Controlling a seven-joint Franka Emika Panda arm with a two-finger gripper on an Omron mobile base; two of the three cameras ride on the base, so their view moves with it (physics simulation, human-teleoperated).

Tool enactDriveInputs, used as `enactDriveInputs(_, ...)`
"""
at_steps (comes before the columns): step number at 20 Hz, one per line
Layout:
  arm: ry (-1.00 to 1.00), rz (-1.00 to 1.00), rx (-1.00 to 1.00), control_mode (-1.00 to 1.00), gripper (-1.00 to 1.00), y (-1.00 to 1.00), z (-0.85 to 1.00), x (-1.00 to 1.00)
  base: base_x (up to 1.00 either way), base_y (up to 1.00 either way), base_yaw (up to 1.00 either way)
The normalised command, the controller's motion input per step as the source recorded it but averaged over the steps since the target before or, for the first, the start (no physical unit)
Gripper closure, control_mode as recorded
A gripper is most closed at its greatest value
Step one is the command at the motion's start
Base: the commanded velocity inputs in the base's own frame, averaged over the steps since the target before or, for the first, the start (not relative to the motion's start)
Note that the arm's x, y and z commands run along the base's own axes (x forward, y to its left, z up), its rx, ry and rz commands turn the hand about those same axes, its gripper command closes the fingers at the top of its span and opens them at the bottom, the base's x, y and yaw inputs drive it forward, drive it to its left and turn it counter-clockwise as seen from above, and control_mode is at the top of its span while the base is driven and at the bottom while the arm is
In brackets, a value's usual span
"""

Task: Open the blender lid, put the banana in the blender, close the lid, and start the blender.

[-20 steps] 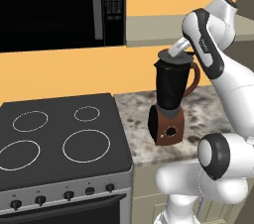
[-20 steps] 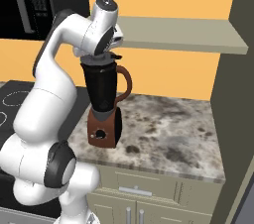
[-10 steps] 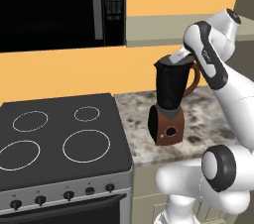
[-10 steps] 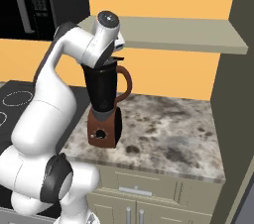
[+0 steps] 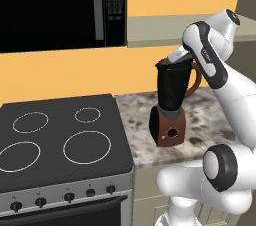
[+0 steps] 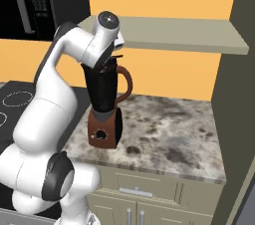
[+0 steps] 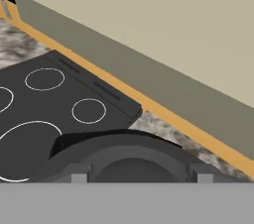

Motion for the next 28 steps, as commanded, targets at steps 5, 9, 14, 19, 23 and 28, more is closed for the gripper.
enactDriveInputs(5,0.00,0.00,0.02,-1.00,1.00,0.26,-0.18,0.08,0.00,0.00,0.00)
enactDriveInputs(9,-0.08,0.00,0.02,-1.00,1.00,0.02,-0.02,0.00,0.00,0.00,0.00)
enactDriveInputs(14,-0.13,0.00,0.03,-1.00,1.00,0.00,0.00,0.00,0.00,0.00,0.00)
enactDriveInputs(19,-0.11,0.00,0.03,-1.00,1.00,0.00,-0.30,0.00,0.00,0.00,0.00)
enactDriveInputs(23,-0.07,0.00,0.07,-1.00,1.00,0.01,-0.46,0.00,0.00,0.00,0.00)
enactDriveInputs(28,0.02,0.00,0.04,-1.00,1.00,0.06,-0.30,0.00,0.00,0.00,0.00)
